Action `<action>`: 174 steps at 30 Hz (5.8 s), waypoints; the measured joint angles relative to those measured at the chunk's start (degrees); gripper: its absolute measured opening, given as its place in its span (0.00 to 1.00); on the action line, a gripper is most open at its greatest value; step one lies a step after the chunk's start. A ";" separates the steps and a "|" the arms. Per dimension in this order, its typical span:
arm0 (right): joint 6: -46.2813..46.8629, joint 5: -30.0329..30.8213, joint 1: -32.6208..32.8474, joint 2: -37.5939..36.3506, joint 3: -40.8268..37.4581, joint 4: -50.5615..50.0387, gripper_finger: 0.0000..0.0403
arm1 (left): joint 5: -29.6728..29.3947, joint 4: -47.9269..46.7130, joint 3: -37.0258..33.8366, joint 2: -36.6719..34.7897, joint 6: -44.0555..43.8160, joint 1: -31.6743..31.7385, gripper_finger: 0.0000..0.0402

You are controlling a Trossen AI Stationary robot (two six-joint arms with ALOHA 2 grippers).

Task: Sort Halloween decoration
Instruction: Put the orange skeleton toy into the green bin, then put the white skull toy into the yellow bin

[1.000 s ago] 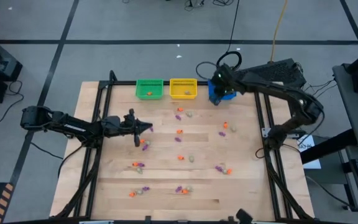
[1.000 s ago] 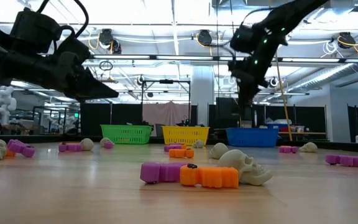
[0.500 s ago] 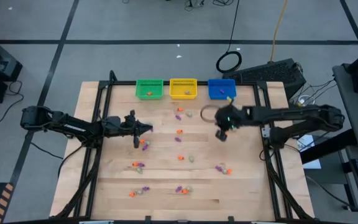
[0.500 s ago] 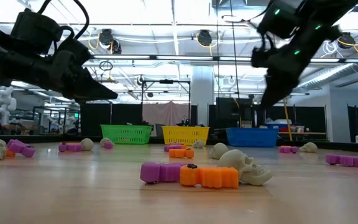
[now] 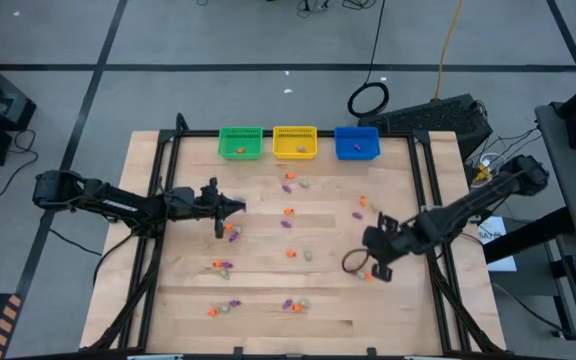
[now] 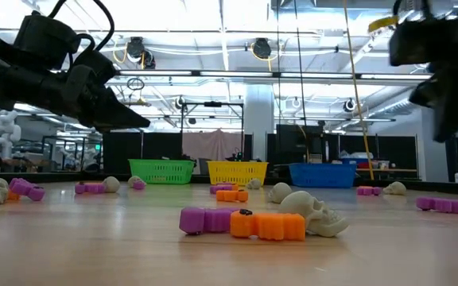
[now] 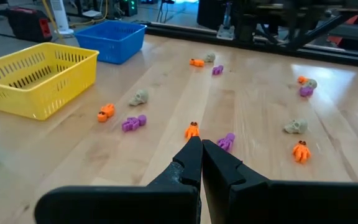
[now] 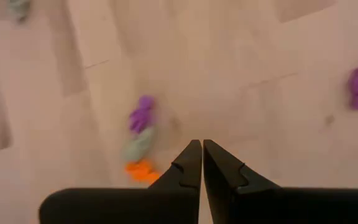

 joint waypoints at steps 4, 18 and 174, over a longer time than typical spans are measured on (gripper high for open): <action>3.39 -0.81 3.98 0.89 0.00 0.01 0.12 | 0.00 -1.18 -0.02 0.00 0.02 0.00 0.03; -2.62 -4.00 6.31 12.49 0.04 7.43 0.39 | -0.06 -2.57 -0.02 0.00 0.39 0.02 0.03; -48.32 -8.61 -38.00 63.71 78.37 21.68 0.00 | -1.59 -2.85 -0.04 0.00 0.42 0.02 0.03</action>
